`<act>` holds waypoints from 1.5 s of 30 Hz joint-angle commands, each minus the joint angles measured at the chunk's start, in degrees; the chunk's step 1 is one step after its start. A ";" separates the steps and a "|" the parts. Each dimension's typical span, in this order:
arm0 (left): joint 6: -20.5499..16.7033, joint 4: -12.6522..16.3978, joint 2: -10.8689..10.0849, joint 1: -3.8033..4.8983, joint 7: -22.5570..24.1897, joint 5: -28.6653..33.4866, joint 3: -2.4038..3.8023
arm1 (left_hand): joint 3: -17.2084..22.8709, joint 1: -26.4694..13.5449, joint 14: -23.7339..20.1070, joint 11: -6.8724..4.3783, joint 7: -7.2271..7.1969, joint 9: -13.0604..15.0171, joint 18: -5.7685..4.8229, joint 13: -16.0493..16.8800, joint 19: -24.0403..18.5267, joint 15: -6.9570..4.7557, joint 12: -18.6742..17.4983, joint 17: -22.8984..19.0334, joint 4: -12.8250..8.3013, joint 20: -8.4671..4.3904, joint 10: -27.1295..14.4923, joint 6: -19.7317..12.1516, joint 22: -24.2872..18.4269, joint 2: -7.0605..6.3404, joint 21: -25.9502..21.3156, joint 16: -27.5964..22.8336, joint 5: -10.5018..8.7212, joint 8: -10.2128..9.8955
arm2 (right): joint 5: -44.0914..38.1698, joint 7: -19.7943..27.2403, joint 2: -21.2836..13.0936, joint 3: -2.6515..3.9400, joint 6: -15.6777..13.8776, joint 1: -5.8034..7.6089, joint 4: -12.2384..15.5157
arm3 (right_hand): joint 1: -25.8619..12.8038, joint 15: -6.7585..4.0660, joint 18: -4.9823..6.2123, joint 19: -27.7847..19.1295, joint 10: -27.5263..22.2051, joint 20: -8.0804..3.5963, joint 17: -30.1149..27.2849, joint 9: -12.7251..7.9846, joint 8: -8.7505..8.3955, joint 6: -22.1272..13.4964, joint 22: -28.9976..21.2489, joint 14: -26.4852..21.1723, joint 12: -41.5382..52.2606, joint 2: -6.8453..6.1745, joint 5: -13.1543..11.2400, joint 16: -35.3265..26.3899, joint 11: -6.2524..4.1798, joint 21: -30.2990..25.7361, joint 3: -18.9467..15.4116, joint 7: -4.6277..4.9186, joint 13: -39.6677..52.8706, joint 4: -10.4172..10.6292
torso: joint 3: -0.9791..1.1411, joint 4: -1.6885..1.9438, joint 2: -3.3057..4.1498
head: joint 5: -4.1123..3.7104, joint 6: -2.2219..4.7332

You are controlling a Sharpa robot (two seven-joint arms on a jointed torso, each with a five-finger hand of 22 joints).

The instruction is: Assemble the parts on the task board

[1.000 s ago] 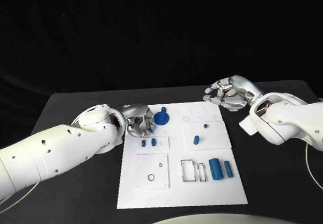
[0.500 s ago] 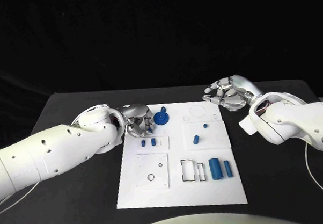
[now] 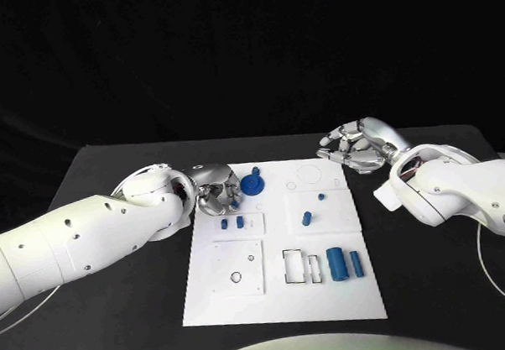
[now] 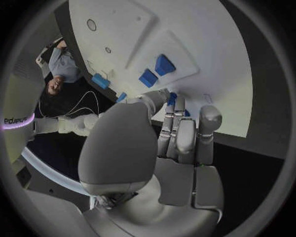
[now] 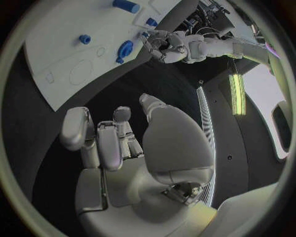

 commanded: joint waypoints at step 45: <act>-6.92 1.22 -6.32 0.06 6.87 24.95 1.76 | 1.37 0.33 -10.70 2.13 2.22 0.16 2.67 -1.75 -12.90 2.00 -3.68 -22.66 1.66 1.57 -4.55 -3.32 -15.21 0.75 -11.82 -8.98 0.34 -3.94 | -13.08 -2.60 -0.14 0.00 13.20 -0.05 -1.98 | 7.12 -0.24 0.45 2.27 -1.36 -0.05 2.09 -0.22 2.49 4.03 1.82 1.81 -39.66 -3.99 -5.02 -0.10 0.23 0.14 18.63 -0.12 -33.55 -9.85 | 0.00 0.14 -0.18 | -1.17 1.02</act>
